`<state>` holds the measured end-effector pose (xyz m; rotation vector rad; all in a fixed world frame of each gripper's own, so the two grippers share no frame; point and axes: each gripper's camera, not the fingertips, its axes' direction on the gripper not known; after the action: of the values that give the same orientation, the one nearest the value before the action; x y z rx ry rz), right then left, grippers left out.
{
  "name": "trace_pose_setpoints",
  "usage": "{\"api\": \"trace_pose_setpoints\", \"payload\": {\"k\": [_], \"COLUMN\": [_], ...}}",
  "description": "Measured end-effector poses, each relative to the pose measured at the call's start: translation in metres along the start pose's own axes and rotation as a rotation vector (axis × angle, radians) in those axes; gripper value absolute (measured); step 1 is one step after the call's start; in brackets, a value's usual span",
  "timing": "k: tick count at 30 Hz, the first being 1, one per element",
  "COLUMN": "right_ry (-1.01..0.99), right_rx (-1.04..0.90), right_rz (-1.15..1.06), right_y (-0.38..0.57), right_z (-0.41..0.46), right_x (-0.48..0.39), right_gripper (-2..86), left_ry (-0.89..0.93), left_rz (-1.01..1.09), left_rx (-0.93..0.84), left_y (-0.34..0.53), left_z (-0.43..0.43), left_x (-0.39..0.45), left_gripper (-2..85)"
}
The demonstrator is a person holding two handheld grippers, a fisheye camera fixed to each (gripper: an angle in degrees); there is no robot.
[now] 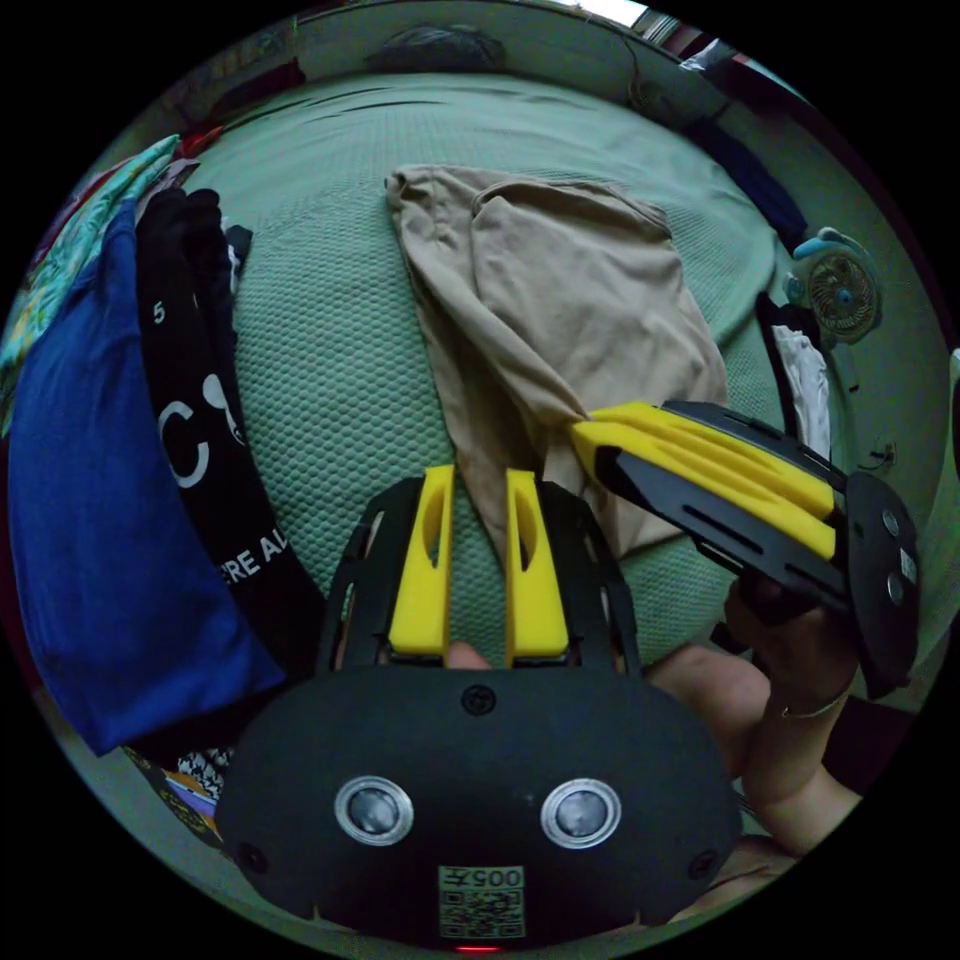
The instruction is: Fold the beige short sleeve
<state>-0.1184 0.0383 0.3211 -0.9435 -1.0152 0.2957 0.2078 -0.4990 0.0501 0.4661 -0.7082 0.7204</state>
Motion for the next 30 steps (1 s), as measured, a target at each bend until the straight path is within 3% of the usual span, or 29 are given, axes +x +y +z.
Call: {"api": "trace_pose_setpoints", "payload": {"k": [4, 16, 25, 30], "right_ry": [-0.034, -0.012, 0.077, 0.108], "right_rx": [0.05, 0.04, 0.013, 0.028], "right_rz": [0.044, 0.066, 0.066, 0.104], "right_y": [0.004, 0.003, 0.007, 0.014], "right_z": [-0.009, 0.005, 0.018, 0.012], "right_x": [0.008, 0.022, 0.036, 0.054], "right_gripper": [8.5, 10.6, 8.8, 1.3], "left_ry": [-0.009, 0.05, 0.045, 0.057], "left_rz": [0.012, 0.02, 0.081, 0.113], "left_rx": [-0.006, -0.005, 0.009, 0.018], "left_y": [-0.005, -0.012, -0.013, -0.012], "left_z": [0.002, 0.006, 0.008, 0.007], "left_x": [0.005, 0.009, 0.017, 0.023], "left_gripper": [8.7, 10.1, 10.1, 9.9]}}
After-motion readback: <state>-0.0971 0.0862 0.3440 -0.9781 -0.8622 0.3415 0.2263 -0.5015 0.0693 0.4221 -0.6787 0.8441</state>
